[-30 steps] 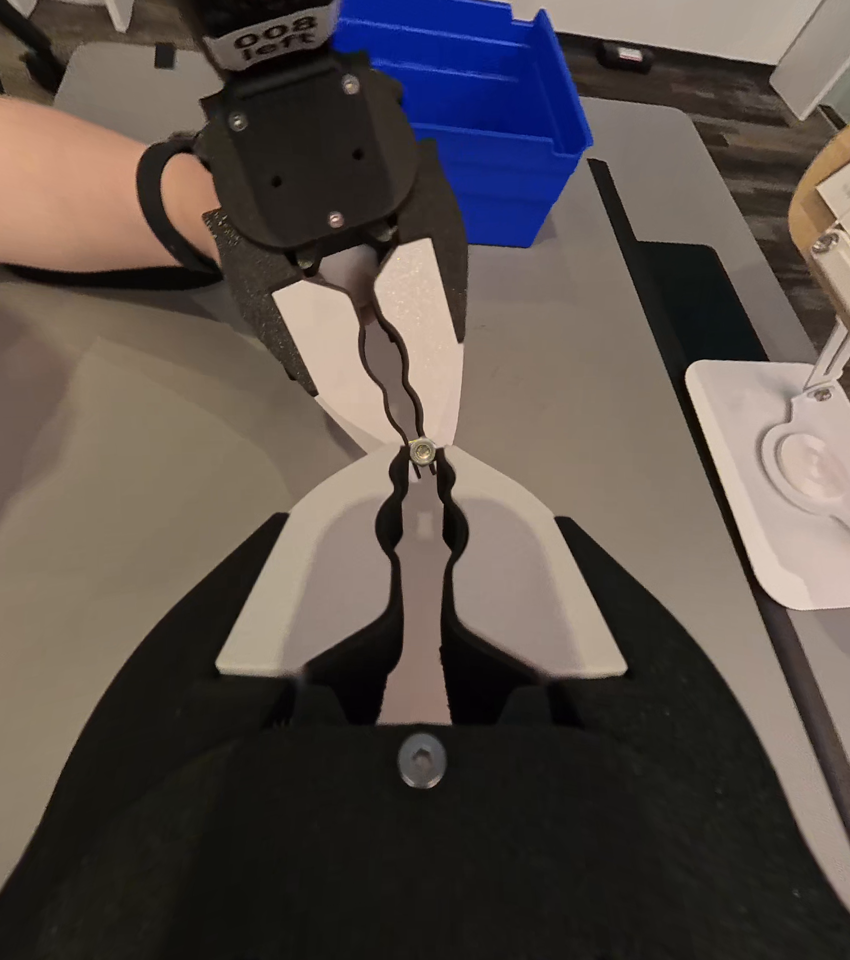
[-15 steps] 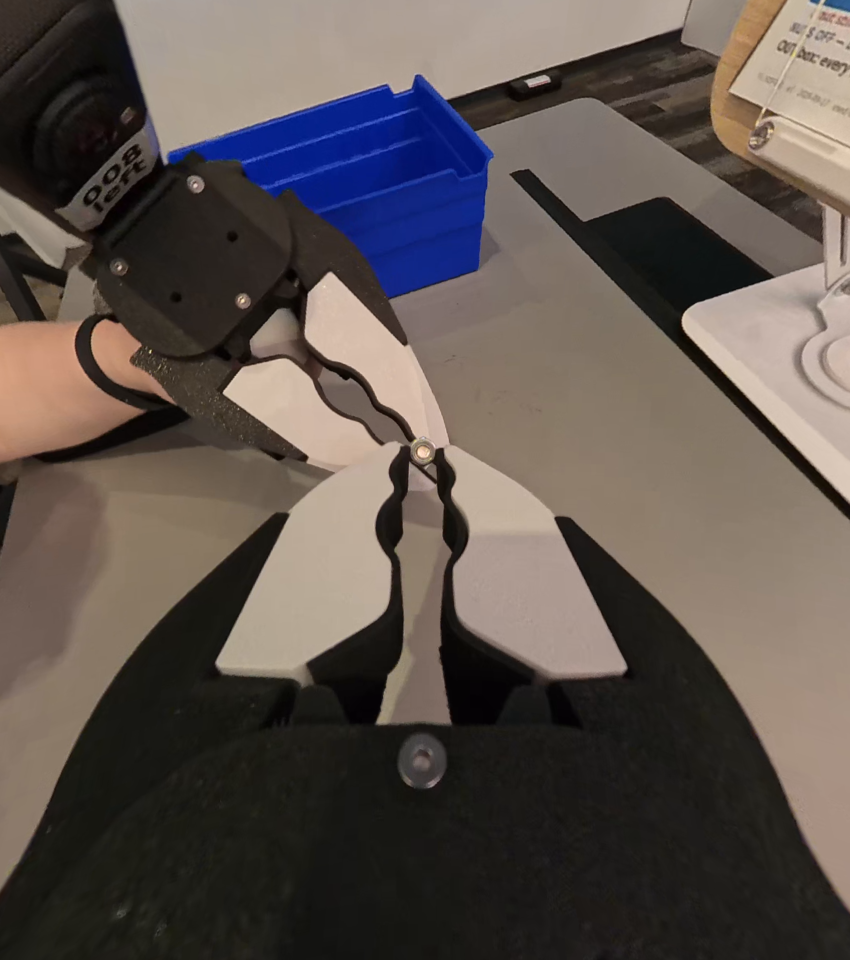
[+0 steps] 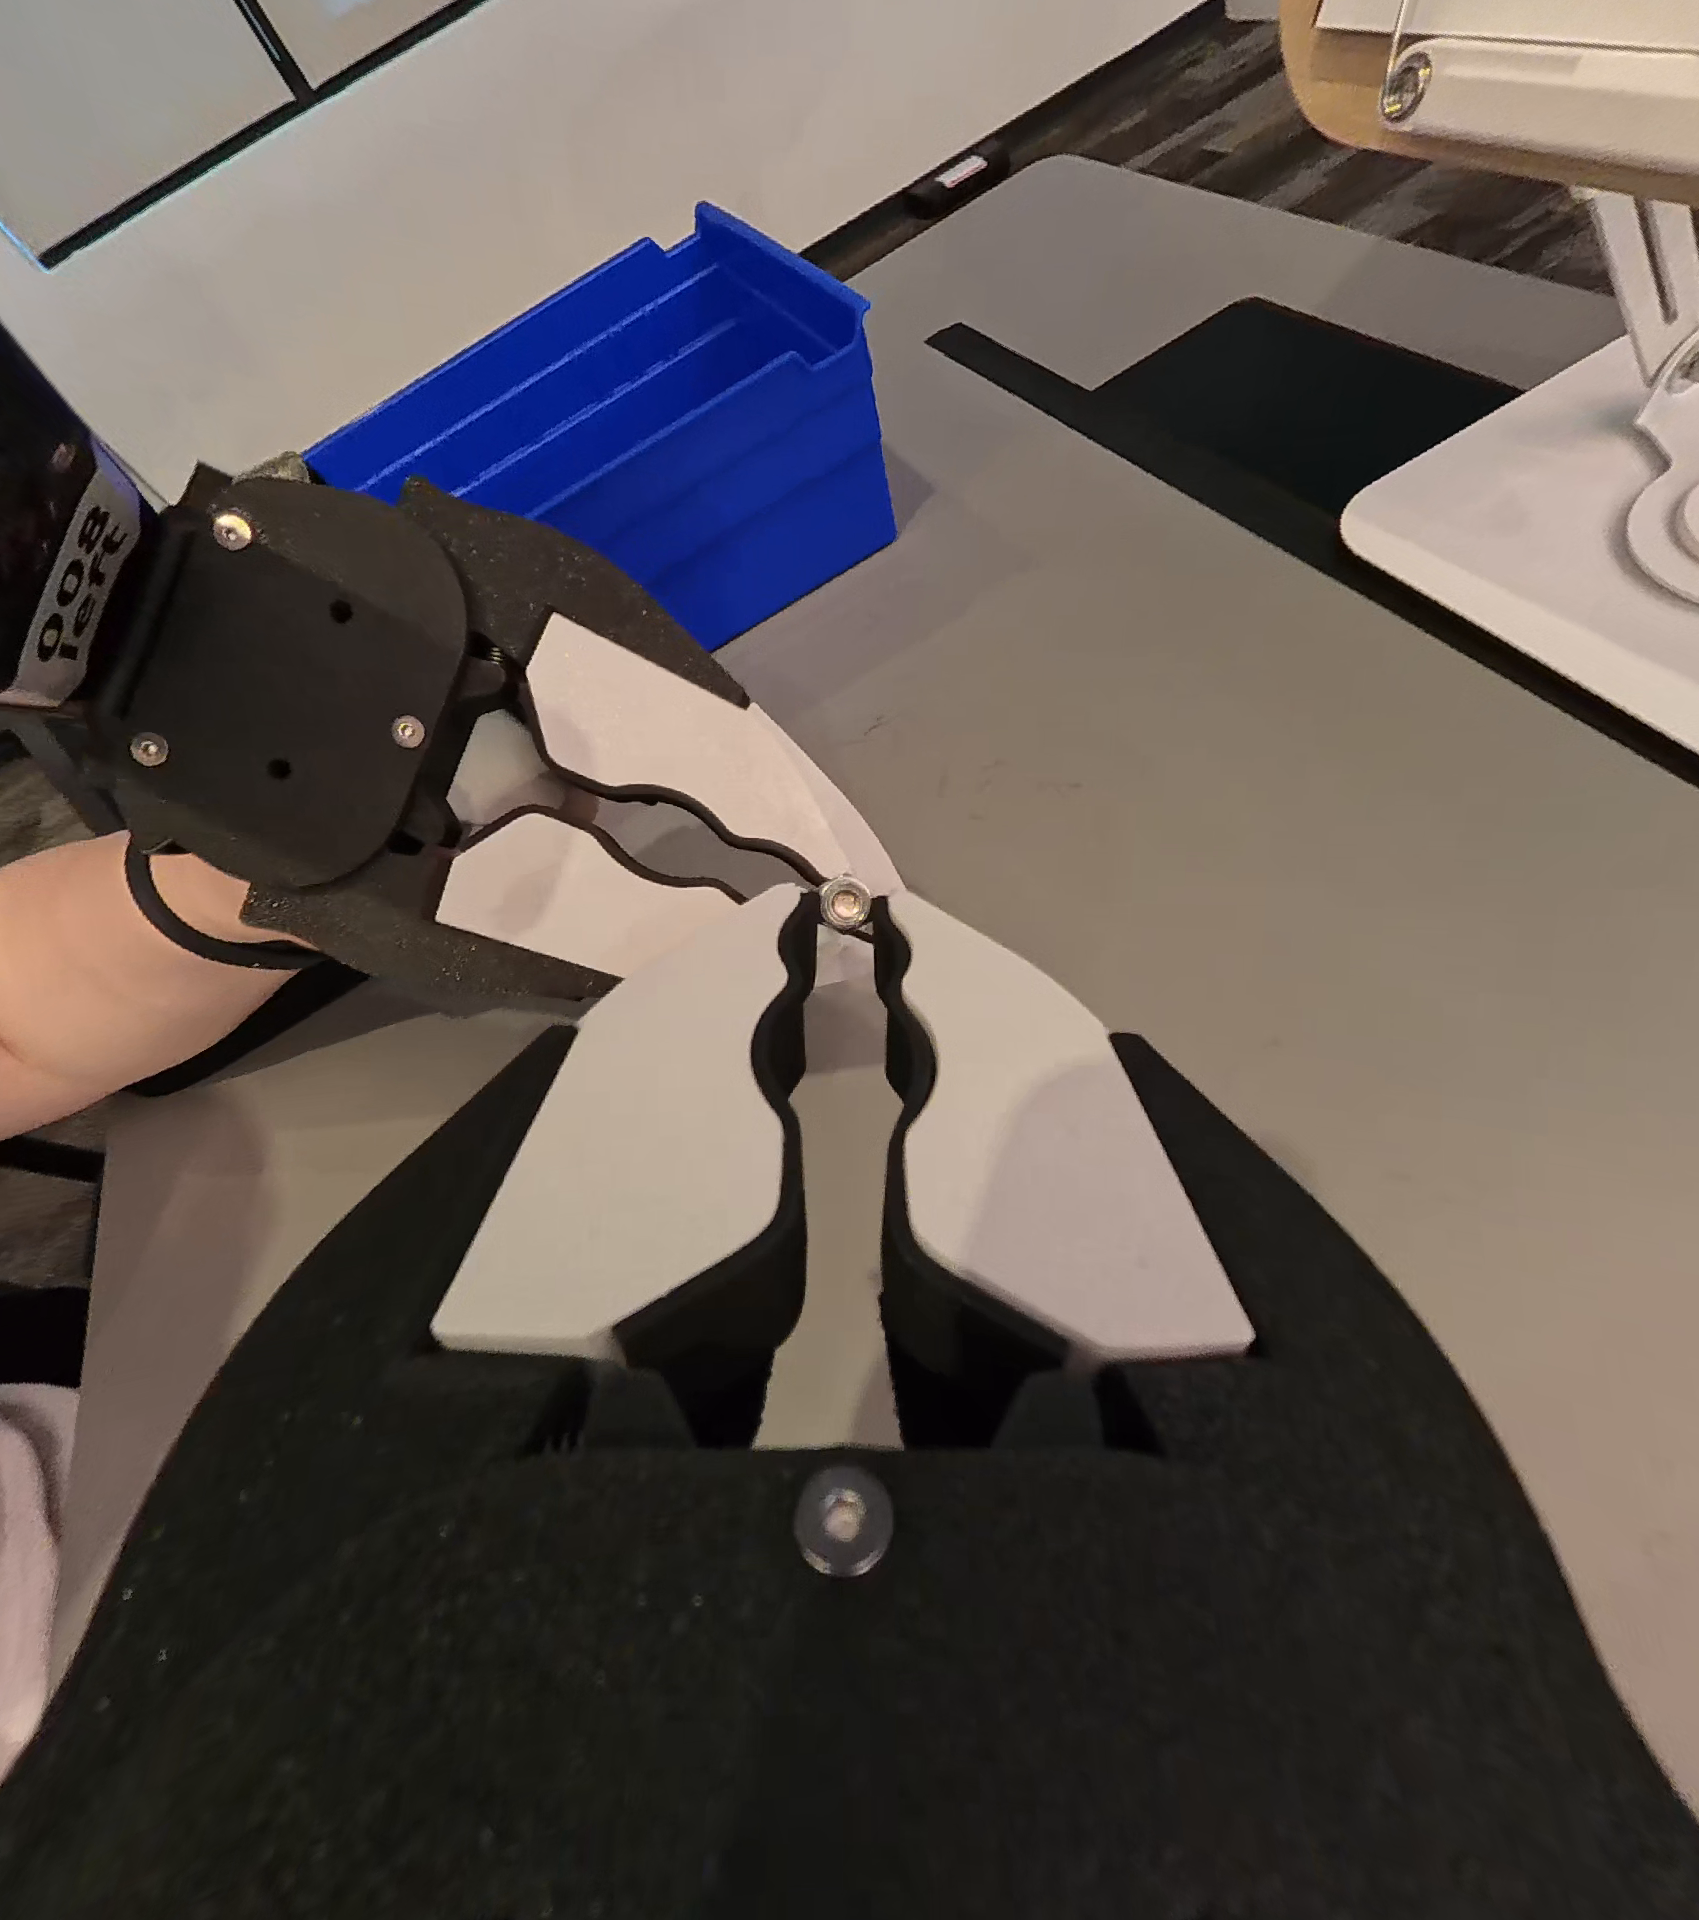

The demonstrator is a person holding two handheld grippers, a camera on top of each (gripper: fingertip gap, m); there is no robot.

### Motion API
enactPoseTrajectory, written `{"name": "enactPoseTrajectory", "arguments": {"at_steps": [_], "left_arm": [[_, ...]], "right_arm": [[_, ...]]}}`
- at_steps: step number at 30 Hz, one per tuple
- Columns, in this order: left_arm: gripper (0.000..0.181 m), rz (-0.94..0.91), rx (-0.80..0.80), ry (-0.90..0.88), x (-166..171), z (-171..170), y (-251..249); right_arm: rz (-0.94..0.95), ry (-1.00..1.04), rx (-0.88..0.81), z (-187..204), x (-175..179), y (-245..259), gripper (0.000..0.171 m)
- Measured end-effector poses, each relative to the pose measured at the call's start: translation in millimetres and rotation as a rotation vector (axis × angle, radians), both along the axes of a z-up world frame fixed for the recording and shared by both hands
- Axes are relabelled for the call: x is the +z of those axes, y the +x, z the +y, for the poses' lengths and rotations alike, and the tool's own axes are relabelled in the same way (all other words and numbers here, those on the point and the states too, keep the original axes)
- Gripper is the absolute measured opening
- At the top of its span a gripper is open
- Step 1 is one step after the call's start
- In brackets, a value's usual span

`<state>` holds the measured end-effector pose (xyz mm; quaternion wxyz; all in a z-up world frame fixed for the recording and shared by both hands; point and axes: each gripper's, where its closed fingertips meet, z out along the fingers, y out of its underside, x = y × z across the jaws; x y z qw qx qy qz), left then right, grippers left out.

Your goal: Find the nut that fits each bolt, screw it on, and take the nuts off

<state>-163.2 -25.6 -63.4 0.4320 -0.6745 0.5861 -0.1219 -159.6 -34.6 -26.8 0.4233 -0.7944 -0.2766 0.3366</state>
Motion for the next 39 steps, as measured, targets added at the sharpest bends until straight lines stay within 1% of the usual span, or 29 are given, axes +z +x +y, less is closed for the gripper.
{"name": "enactPoseTrajectory", "arguments": {"at_steps": [4,12,18,39], "left_arm": [[0.005,-0.013,-0.015,-0.034,1.0,-3.5,1.5],[0.005,0.017,-0.014,-0.031,-2.9,-4.1,1.2],[0.005,0.042,-0.008,-0.013,-5.6,-3.2,0.5],[0.005,0.024,-0.021,-0.018,-3.7,-3.6,2.2]], "right_arm": [[0.047,-0.042,0.033,-2.3,1.7,0.7,0.009],[0.057,-0.084,0.047,-3.2,-2.8,1.5,0.010],[0.040,-0.091,0.042,-3.1,-5.9,1.6,0.010],[0.016,-0.055,0.049,-2.8,-4.9,0.5,0.010]]}}
